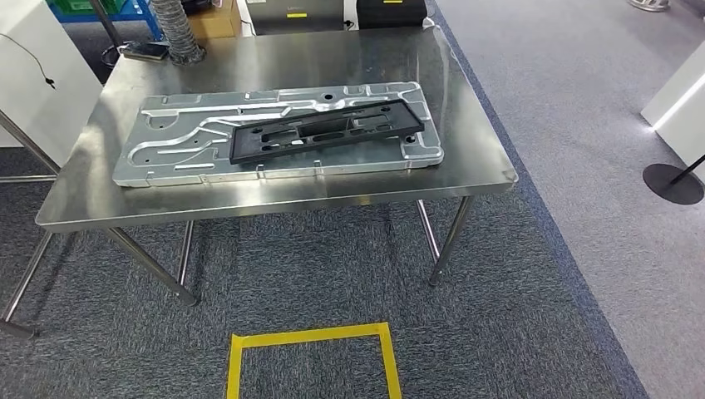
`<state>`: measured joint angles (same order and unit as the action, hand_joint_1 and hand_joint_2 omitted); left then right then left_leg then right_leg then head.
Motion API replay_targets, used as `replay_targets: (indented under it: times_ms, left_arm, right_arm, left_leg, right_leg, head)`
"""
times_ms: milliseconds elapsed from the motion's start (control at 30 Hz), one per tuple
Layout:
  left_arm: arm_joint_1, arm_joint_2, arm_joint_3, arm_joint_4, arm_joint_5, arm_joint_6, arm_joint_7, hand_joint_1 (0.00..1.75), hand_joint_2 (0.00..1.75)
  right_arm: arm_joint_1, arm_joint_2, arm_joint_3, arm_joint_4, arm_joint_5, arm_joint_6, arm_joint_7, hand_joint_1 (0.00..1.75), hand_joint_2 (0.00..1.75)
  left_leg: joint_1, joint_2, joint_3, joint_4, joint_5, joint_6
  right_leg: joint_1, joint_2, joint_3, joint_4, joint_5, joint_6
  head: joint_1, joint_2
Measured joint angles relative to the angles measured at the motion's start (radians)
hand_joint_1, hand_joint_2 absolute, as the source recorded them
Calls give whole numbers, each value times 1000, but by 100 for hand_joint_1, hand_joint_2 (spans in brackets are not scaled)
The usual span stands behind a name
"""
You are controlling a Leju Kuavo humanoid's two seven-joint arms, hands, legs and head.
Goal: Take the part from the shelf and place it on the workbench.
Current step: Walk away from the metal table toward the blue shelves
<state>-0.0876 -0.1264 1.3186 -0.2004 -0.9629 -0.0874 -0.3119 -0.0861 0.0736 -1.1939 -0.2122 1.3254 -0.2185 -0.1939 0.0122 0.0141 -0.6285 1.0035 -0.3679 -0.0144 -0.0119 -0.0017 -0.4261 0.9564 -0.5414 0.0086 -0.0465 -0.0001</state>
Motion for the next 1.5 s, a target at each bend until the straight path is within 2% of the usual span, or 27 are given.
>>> replay_targets:
  times_ms: [67,167,200,233,267,333,400,467,533,567,667,700,767,833,900,933,1000,1033,1100,1167,1200,1233,1300,1333,1367,1433,1500]
  left_arm:
    - [2,8,-3,0,-2,2,-1,0,0]
    - [4,17,-7,0,-4,4,-7,0,0]
    - [4,21,-9,0,-5,5,-9,0,0]
    - [4,25,-10,0,-7,6,-11,0,0]
    - [3,29,-11,0,-9,6,-13,0,0]
    - [1,35,-13,0,-12,7,-18,0,0]
    - [-4,38,-14,0,-13,6,-23,0,0]
    - [-6,40,-15,0,-12,3,-30,0,0]
    - [-5,40,-15,0,-10,2,-37,0,0]
    - [-6,39,-15,0,-8,1,-39,0,0]
    - [-7,40,-15,0,-5,0,-43,0,0]
    - [-7,40,-15,0,-5,0,-44,0,0]
    - [-7,40,-15,0,-5,0,-44,0,0]
    - [-7,39,-15,0,-5,-1,-41,0,0]
    - [-7,38,-15,0,-5,-2,-37,0,0]
    - [-8,37,-15,0,-6,-3,-36,0,0]
    - [-7,36,-15,0,-6,-5,-32,0,0]
    - [-6,36,-15,0,-7,-6,-30,0,0]
    - [-3,33,-15,0,-8,-10,-28,0,0]
    - [-3,29,-15,0,-10,-16,-28,0,0]
    - [-3,28,-15,0,-12,-19,-29,0,0]
    - [-4,27,-15,0,-12,-20,-31,0,0]
    - [-4,26,-15,0,-9,-20,-37,0,0]
    - [-4,26,-15,0,-7,-19,-39,0,0]
    - [-5,25,-15,0,-5,-18,-40,0,0]
    - [-8,25,-15,0,-3,-14,-41,0,0]
    - [-8,25,-15,0,-1,-9,-40,0,0]
  right_arm:
    - [-1,10,2,4,4,3,21,0,0]
    - [1,20,4,5,9,3,65,0,0]
    - [2,24,4,6,10,2,78,0,0]
    - [4,27,4,6,10,1,88,0,0]
    - [5,30,4,7,10,0,97,0,0]
    - [7,36,4,8,7,-2,107,0,0]
    - [7,42,5,8,6,-4,111,0,0]
    - [7,44,5,8,7,-4,112,0,0]
    - [8,44,6,9,9,-4,109,0,0]
    - [9,44,6,9,9,-4,105,0,0]
    - [9,44,6,9,11,-4,92,0,0]
    - [9,44,7,9,11,-4,86,0,0]
    - [7,44,8,10,8,-3,71,0,0]
    - [5,44,8,10,4,-1,60,0,0]
    - [0,43,8,10,-1,0,56,0,0]
    - [-2,43,8,10,-4,1,55,0,0]
    - [-2,43,7,10,-19,4,55,0,0]
    - [-2,43,6,10,-29,6,56,0,0]
    - [-2,41,1,10,-47,8,62,0,0]
    - [-1,38,-3,10,-54,11,70,0,0]
    - [-1,36,-5,10,-55,13,72,0,0]
    - [-1,34,-6,10,-55,17,73,0,0]
    - [0,32,-8,10,-56,28,68,0,0]
    - [1,32,-9,10,-57,34,64,0,0]
    - [1,32,-9,10,-58,40,59,0,0]
    - [1,31,-10,10,-59,51,49,0,0]
    - [0,30,-11,10,-61,64,40,0,0]
  left_leg:
    - [4,-3,-19,42,-57,-10]
    - [6,-5,-60,221,-206,-18]
    - [6,-5,-63,271,-218,-19]
    - [6,-5,-52,294,-205,-19]
    - [5,-6,-25,283,-176,-17]
    - [3,-7,78,167,-138,-6]
    - [-2,-7,175,24,-161,8]
    - [-7,-7,197,-31,-176,22]
    - [-6,-4,180,-33,-157,38]
    - [-4,-2,168,-35,-144,46]
    - [-4,1,121,-34,-106,57]
    - [-5,1,105,-33,-93,56]
    - [-5,2,69,-24,-71,52]
    - [-4,3,33,-10,-53,46]
    - [-6,3,9,3,-36,36]
    - [-6,4,4,5,-27,30]
    - [-6,5,-1,0,-7,17]
    - [-5,3,-5,3,-9,12]
    - [-2,-2,-24,51,-73,3]
    - [1,-5,-51,169,-184,-3]
    - [2,-5,-59,231,-216,-5]
    - [2,-5,-60,277,-219,-6]
    - [2,-5,-22,283,-159,-5]
    - [2,-5,21,238,-129,-3]
    - [0,-5,78,167,-122,1]
    - [-2,-6,174,23,-161,12]
    - [-4,-5,201,-35,-188,25]
  right_leg:
    - [0,-5,-22,-1,24,-19]
    - [5,-7,-69,3,60,-32]
    - [8,-7,-87,7,71,-33]
    - [10,-7,-107,12,82,-33]
    - [12,-7,-126,18,92,-31]
    - [16,-6,-160,32,109,-26]
    - [18,-6,-179,43,125,-18]
    - [18,-7,-186,45,143,-6]
    - [14,-5,-196,52,139,6]
    - [13,-3,-206,73,109,11]
    - [5,0,-246,231,-42,24]
    - [3,0,-251,283,-64,28]
    - [0,0,-223,313,-33,32]
    - [-1,0,-133,220,22,28]
    - [2,0,-32,73,13,18]
    - [5,0,-5,26,-1,12]
    - [8,0,-4,2,-1,-2]
    - [7,-2,-12,1,10,-9]
    - [3,-6,-36,-2,35,-24]
    - [5,-8,-68,0,60,-31]
    - [6,-8,-85,2,71,-32]
    - [8,-7,-104,5,82,-32]
    - [8,-7,-141,14,101,-27]
    - [8,-7,-157,20,110,-24]
    - [10,-7,-171,28,117,-20]
    - [13,-6,-188,42,129,-10]
    - [14,-7,-193,47,141,3]
  head:
    - [0,0]
    - [0,0]
    - [0,0]
    - [0,0]
    - [0,0]
    - [0,0]
    - [0,0]
    - [0,0]
    - [0,0]
    - [0,0]
    - [0,0]
    - [0,0]
    - [0,0]
    - [0,0]
    - [0,0]
    - [0,0]
    - [0,0]
    - [0,0]
    - [0,0]
    - [0,0]
    - [0,0]
    - [0,0]
    - [0,0]
    - [0,0]
    - [0,0]
    - [0,0]
    - [0,0]
